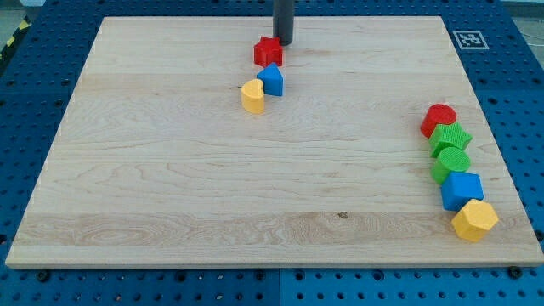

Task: Place the red star beside the blue triangle

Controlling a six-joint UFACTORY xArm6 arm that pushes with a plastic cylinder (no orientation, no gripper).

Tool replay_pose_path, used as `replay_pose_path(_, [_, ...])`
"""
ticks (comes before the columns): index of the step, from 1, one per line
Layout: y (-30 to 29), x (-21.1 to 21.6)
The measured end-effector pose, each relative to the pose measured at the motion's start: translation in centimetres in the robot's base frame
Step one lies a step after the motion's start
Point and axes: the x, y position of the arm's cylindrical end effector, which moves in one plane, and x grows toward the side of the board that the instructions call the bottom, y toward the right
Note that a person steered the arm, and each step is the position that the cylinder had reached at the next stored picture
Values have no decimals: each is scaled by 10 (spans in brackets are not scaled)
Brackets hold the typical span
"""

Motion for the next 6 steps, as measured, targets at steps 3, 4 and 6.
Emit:
replay_pose_path(3, [-27,29])
replay_pose_path(4, [-40,30])
replay_pose_path(6, [-56,42])
